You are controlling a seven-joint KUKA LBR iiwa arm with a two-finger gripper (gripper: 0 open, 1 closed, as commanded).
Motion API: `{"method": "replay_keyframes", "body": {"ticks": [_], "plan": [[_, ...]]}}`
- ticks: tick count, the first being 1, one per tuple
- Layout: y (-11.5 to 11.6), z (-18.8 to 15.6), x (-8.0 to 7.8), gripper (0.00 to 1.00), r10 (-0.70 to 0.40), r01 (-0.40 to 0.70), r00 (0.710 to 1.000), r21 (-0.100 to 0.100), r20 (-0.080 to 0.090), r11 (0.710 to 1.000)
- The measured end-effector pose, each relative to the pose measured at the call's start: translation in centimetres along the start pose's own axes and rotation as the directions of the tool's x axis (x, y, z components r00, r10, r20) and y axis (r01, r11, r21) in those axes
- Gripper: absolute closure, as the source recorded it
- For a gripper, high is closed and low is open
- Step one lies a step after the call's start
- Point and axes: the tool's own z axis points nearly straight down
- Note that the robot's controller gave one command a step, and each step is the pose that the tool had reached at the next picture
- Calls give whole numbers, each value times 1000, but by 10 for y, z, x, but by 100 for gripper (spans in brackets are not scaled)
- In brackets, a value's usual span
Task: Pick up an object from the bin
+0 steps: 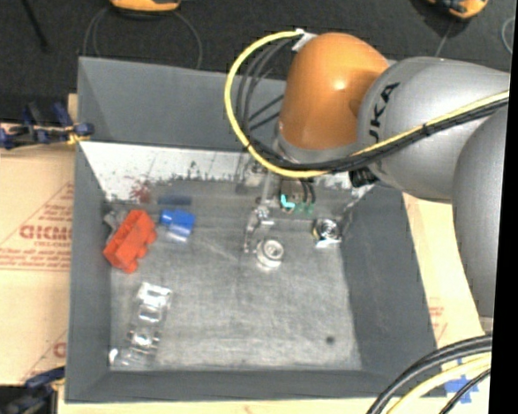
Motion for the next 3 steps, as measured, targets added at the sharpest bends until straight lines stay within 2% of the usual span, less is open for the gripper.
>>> {"method": "replay_keyframes", "body": {"ticks": [1,2,3], "plan": [[-35,79,16,0,-111,111,994,3,-1,994],[-4,112,9,0,-258,258,966,1,3,966],[-135,122,-11,0,-366,366,930,6,18,930]]}}
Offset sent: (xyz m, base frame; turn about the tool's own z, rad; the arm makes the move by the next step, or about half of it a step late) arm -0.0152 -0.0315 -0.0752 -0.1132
